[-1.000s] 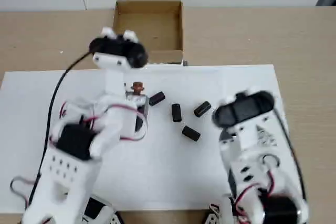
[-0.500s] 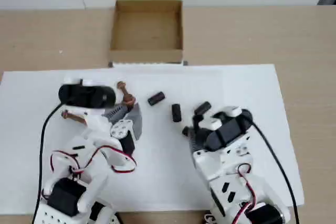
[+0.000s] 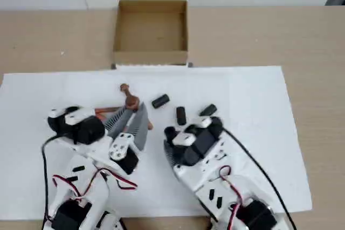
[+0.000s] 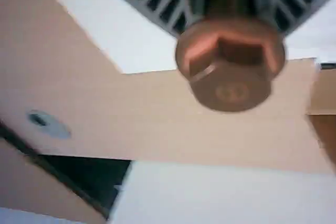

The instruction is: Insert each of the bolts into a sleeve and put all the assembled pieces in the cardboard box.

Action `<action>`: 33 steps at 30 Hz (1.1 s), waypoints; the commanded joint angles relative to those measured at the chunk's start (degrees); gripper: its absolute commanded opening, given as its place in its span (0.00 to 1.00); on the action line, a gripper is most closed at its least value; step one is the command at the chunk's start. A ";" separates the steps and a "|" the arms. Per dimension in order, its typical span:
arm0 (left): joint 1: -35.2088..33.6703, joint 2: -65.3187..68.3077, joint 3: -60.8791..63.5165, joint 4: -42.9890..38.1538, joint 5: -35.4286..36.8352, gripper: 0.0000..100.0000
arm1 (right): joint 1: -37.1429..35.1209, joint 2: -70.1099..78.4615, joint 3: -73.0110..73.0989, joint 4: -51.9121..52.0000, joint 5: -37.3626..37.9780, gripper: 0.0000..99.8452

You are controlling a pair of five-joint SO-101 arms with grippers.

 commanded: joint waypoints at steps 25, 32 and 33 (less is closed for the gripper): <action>4.66 -0.70 -7.34 -4.66 6.24 0.00 | -1.54 -0.40 3.16 -3.30 4.84 0.00; 4.75 -0.70 -7.96 -2.37 6.24 0.00 | -1.54 -0.40 3.52 -3.65 4.92 0.00; 4.75 -0.70 -7.87 -1.67 6.24 0.00 | -1.45 -0.40 3.43 -3.74 4.92 0.00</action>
